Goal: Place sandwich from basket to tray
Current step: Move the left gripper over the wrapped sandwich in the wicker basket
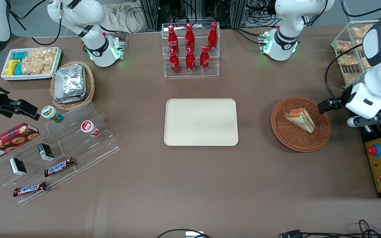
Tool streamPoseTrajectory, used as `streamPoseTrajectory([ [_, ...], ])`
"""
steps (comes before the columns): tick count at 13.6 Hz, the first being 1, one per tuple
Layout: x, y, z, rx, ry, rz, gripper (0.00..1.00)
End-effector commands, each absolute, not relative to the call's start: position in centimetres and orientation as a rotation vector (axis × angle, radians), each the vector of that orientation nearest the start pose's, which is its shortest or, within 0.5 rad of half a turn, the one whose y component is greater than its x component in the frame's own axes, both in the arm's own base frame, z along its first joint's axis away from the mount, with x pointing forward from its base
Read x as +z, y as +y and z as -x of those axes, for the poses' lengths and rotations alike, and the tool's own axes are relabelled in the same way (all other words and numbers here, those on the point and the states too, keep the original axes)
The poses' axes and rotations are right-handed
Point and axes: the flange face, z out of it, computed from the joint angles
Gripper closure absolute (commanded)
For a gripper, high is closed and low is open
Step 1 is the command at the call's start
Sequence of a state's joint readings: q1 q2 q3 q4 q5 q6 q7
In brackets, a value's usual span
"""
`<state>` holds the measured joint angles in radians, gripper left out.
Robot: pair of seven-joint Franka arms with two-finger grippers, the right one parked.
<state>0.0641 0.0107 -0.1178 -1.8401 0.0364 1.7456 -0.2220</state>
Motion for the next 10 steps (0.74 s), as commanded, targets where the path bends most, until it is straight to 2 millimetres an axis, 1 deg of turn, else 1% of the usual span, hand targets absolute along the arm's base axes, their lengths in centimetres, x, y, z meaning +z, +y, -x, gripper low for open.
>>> streamPoseTrajectory([
  [1, 47.8, -1.8, -52.6, 0.125, -0.367, 3.053, 0.0],
  [2, 46.3, -1.4, -52.2, 0.11, -0.424, 3.045, 0.0],
  [4, 43.2, -1.3, -50.8, 0.067, -0.482, 3.041, 0.0],
  [8, 38.6, -1.1, -49.6, 0.014, -0.6, 3.031, 0.0],
  [10, 36.4, -0.2, -48.6, -0.014, -0.631, 3.033, 0.0],
])
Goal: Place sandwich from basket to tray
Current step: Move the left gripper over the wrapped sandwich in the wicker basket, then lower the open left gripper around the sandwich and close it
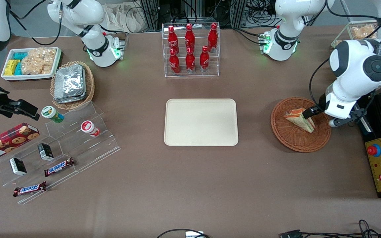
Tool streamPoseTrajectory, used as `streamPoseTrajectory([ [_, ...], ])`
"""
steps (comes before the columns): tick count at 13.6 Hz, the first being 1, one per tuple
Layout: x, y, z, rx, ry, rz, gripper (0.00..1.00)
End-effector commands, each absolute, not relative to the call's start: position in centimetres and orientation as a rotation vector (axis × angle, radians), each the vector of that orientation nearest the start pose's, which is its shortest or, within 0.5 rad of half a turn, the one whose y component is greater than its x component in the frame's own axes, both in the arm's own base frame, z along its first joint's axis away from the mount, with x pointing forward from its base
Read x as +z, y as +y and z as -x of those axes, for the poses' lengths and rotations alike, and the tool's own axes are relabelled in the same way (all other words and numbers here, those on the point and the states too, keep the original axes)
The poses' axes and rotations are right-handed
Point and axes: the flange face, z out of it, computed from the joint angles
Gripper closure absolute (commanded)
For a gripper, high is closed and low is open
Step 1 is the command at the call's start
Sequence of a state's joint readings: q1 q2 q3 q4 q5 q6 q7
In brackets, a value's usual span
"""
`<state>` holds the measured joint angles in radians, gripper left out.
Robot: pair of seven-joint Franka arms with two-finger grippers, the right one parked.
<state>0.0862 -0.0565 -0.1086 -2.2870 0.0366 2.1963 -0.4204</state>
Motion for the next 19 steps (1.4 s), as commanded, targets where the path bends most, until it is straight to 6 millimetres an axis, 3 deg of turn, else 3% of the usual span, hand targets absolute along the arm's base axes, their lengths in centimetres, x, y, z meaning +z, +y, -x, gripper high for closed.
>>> streamPoseTrajectory([
  [1, 35.4, 0.1, -48.2, -0.035, -0.655, 3.032, 0.0],
  [7, 30.6, 0.5, -46.7, -0.073, -0.839, 3.005, 0.0],
  [14, 26.0, 0.3, -45.3, -0.108, -0.883, 3.014, 0.0],
  [19, 24.2, 0.3, -45.0, -0.115, -0.901, 3.018, 0.0],
])
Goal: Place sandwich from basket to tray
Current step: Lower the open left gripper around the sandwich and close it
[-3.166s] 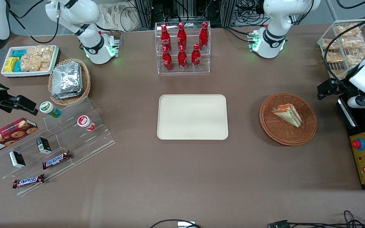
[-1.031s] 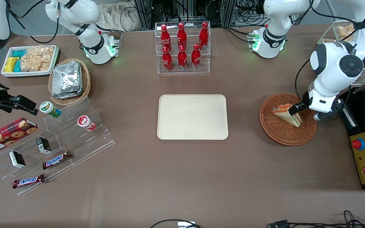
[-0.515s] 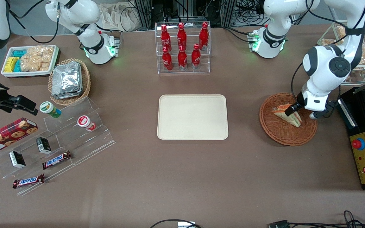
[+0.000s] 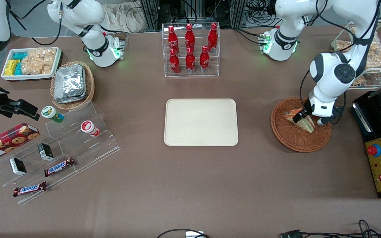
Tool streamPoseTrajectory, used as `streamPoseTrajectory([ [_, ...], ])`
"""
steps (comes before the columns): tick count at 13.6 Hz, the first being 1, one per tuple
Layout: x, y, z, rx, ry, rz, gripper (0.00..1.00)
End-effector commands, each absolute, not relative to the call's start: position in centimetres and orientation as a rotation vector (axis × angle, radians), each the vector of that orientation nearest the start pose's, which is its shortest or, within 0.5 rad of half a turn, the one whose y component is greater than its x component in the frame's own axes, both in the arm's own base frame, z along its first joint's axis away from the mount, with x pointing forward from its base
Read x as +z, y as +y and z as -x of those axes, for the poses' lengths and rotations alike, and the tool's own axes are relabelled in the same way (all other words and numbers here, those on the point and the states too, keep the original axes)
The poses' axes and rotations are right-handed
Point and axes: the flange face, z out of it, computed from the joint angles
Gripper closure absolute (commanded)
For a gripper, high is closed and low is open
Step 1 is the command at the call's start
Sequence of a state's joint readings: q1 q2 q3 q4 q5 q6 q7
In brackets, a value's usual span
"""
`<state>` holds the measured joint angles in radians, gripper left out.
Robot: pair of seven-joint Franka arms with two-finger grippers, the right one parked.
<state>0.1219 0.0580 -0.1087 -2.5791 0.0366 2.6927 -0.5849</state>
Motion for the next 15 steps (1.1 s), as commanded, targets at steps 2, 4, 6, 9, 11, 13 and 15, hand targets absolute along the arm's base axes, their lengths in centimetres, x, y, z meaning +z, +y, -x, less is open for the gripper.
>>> streamPoseTrajectory([
  [2, 23.9, 0.3, -45.0, -0.112, -0.899, 3.019, 0.18],
  [4, 23.6, 0.3, -44.9, -0.103, -0.901, 3.018, 0.45],
  [6, 23.4, 0.3, -44.9, -0.1, -0.896, 3.019, 0.73],
  [9, 24.1, 0.3, -45.1, -0.113, -0.873, 3.025, 0.9],
  [11, 25.7, 0.0, -45.3, -0.108, -0.861, 3.021, 0.9],
  [13, 27.5, -0.1, -45.1, -0.072, -0.808, 3.019, 0.9],
  [15, 29.6, -0.1, -45.0, -0.089, -0.695, 3.038, 0.9],
])
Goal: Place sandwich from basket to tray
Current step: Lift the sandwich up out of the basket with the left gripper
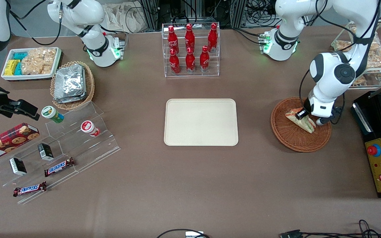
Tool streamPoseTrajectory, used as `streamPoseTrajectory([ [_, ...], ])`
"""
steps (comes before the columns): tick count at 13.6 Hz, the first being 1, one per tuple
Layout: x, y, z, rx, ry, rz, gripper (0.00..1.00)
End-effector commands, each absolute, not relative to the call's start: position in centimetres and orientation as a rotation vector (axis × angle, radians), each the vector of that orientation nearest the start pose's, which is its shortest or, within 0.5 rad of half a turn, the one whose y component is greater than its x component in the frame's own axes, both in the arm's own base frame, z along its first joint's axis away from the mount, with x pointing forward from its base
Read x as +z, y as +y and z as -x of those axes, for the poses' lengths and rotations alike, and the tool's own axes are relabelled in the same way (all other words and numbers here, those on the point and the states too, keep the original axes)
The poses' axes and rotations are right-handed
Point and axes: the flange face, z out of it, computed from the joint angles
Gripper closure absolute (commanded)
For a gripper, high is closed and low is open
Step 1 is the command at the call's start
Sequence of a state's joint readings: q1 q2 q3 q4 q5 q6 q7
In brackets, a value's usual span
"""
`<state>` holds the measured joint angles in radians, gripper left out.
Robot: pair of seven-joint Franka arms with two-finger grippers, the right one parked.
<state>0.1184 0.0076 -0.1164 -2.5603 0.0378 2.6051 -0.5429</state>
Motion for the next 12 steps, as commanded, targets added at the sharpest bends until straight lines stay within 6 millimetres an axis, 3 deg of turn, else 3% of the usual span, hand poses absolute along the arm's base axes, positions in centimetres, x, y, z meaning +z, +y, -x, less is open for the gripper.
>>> streamPoseTrajectory([
  [1, 30.7, -0.3, -44.9, -0.094, -0.614, 3.05, 0.9],
  [8, 36.2, -0.6, -44.3, -0.118, 0.07, 3.074, 0.9],
  [10, 38.1, -2.1, -44.6, -0.091, 0.284, 3.047, 0.91],
  [12, 39.7, -3.6, -44.5, -0.103, 0.388, 3.021, 0.91],
])
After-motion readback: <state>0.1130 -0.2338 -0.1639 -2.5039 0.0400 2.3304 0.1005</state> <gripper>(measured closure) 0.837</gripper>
